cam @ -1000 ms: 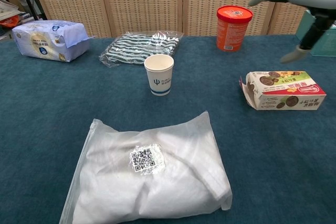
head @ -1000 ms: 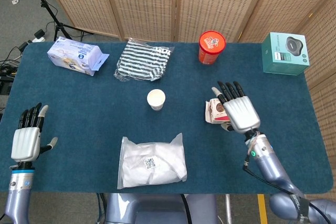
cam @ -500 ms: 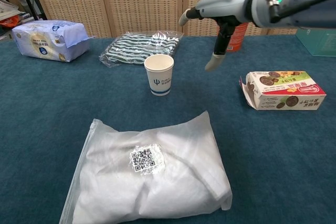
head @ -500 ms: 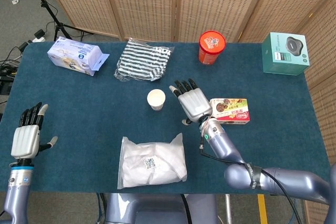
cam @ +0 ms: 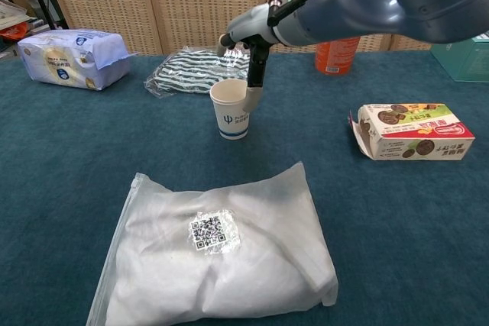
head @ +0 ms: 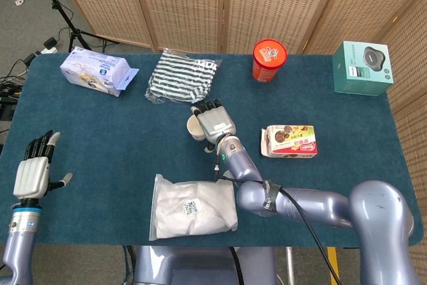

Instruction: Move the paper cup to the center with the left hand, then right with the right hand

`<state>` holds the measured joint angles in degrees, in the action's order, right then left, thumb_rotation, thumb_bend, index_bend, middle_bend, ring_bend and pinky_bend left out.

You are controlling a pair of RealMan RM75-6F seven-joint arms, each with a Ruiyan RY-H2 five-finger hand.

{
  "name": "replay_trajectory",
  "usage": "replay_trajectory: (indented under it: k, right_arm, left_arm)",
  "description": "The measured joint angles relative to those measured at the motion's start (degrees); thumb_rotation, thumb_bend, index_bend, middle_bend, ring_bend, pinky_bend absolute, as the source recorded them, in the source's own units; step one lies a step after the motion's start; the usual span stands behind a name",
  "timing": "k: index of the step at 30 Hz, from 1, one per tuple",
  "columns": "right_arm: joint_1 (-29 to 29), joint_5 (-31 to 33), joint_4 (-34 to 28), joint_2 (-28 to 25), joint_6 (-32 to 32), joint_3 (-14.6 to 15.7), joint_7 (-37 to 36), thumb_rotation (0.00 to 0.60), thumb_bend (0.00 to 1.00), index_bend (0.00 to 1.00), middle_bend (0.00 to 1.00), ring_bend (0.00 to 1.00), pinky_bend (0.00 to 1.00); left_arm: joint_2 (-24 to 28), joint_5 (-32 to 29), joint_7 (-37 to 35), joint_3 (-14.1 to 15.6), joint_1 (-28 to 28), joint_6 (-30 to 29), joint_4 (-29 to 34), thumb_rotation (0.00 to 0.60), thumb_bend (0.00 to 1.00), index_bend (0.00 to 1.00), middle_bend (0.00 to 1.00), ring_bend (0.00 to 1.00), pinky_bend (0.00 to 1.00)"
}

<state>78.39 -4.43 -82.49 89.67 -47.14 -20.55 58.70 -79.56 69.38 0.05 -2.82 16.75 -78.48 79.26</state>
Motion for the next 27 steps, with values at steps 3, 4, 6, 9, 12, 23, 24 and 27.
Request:
replay_trajectory:
  k: [3, 4, 6, 9, 12, 23, 24, 27]
  right_arm:
    - [1.4, 0.8, 3.3, 1.4, 1.8, 1.0, -0.7, 0.600, 0.13, 0.06, 0.00, 0.00, 0.00]
    - [1.9, 1.1, 4.5, 1.8, 2.5, 1.4, -1.1, 0.600, 0.13, 0.06, 0.00, 0.00, 0.00]
    - [2.5, 1.4, 6.1, 2.4, 3.6, 2.1, -1.8, 0.600, 0.13, 0.06, 0.00, 0.00, 0.00]
    - [3.1, 1.6, 8.2, 3.0, 5.2, 3.1, -3.3, 0.600, 0.13, 0.06, 0.00, 0.00, 0.00]
    - [3.4, 1.4, 9.3, 3.2, 6.4, 4.1, -4.8, 0.600, 0.13, 0.06, 0.00, 0.00, 0.00]
    - [3.9, 0.1, 11.1, 3.3, 8.1, 6.9, -9.2, 0.600, 0.13, 0.09, 0.00, 0.00, 0.00]
    - [4.0, 0.0, 11.2, 3.4, 8.3, 7.0, -9.6, 0.600, 0.13, 0.09, 0.00, 0.00, 0.00]
    - [4.2, -0.3, 11.8, 3.6, 8.8, 7.5, -10.3, 0.600, 0.13, 0.10, 0.00, 0.00, 0.00]
  left_arm:
    - [0.0, 0.0, -0.3, -0.5, -0.1, 1.2, -0.4, 0.600, 0.21, 0.00, 0.00, 0.00, 0.00]
    - [0.0, 0.1, -0.4, -0.6, -0.1, 1.4, -0.4, 0.600, 0.21, 0.00, 0.00, 0.00, 0.00]
    - [0.1, 0.4, -0.5, -1.0, -0.2, 1.7, -0.5, 0.600, 0.21, 0.00, 0.00, 0.00, 0.00]
    - [0.1, 0.6, -0.5, -1.3, -0.4, 2.2, -0.6, 0.600, 0.21, 0.00, 0.00, 0.00, 0.00]
    - [0.0, 0.8, -0.4, -1.5, -0.4, 2.9, -0.6, 0.600, 0.21, 0.00, 0.00, 0.00, 0.00]
    - [0.4, 1.7, -0.2, -2.1, -0.9, 4.2, 0.1, 0.600, 0.21, 0.00, 0.00, 0.00, 0.00]
    - [0.4, 1.7, -0.2, -2.2, -1.0, 4.3, 0.1, 0.600, 0.21, 0.00, 0.00, 0.00, 0.00]
    - [0.5, 1.8, -0.2, -2.4, -1.1, 4.3, 0.2, 0.600, 0.21, 0.00, 0.00, 0.00, 0.00]
